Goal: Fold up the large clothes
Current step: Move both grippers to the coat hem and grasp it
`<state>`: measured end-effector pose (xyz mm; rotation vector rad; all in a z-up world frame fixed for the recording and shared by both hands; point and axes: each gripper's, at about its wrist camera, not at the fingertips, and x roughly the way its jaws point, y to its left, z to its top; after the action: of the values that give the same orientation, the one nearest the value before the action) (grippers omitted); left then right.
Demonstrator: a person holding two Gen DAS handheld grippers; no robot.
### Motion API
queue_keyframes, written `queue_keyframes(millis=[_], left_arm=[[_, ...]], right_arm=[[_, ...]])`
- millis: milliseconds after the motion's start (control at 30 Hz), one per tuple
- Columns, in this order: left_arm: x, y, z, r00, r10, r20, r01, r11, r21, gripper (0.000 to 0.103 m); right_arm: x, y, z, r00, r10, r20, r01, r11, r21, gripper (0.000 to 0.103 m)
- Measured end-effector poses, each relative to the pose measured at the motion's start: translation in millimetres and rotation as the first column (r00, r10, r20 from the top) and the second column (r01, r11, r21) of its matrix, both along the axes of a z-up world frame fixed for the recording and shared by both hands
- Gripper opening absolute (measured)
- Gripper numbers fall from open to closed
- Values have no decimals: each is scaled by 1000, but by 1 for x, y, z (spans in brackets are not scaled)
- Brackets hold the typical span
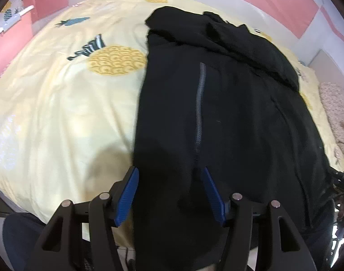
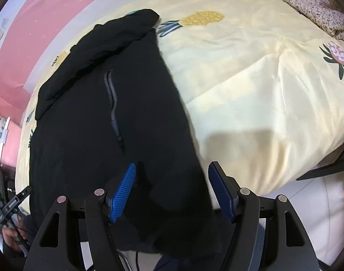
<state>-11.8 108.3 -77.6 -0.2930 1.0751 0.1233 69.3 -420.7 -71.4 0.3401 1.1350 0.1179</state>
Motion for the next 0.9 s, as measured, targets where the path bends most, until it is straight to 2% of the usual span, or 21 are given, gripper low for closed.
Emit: queue_keyframes(millis=[133, 233, 267, 367, 500, 633, 700, 767, 833, 900], left_arm=[[-4, 18, -8, 999, 46, -25, -47, 998, -43, 61], [-12, 22, -21, 998, 18, -65, -29, 984, -173, 61], [-16, 19, -22, 998, 2, -68, -15, 982, -189, 61], [-25, 9, -23, 997, -39, -66, 26, 982, -189, 61], [-28, 5, -25, 996, -52, -75, 37, 982, -187, 62], [-24, 3, -33, 994, -70, -86, 52, 979, -195, 67], [-23, 3, -32, 994, -74, -85, 57, 980, -190, 67], [-22, 2, -30, 994, -69, -90, 52, 982, -183, 60], [-23, 8, -26, 995, -43, -87, 26, 982, -189, 31], [-26, 18, -20, 998, -16, -61, -1, 964, -266, 18]], right_arm=[[9, -6, -11, 999, -1, -37, 3, 999, 50, 67], [9, -4, -17, 997, 42, -66, -36, 994, 99, 67], [9, -2, -17, 995, 63, -72, -54, 992, 113, 67], [7, 0, -18, 992, 92, -86, -80, 988, 135, 67], [8, -2, -23, 988, 107, -107, -89, 983, 164, 68], [16, -4, -33, 984, 106, -140, -78, 978, 193, 68], [17, -4, -31, 984, 104, -143, -75, 978, 194, 62], [14, -3, -27, 984, 119, -136, -87, 972, 220, 37], [12, -3, -22, 986, 118, -121, -84, 964, 253, 31], [9, -2, -12, 988, 121, -95, -91, 957, 275, 28]])
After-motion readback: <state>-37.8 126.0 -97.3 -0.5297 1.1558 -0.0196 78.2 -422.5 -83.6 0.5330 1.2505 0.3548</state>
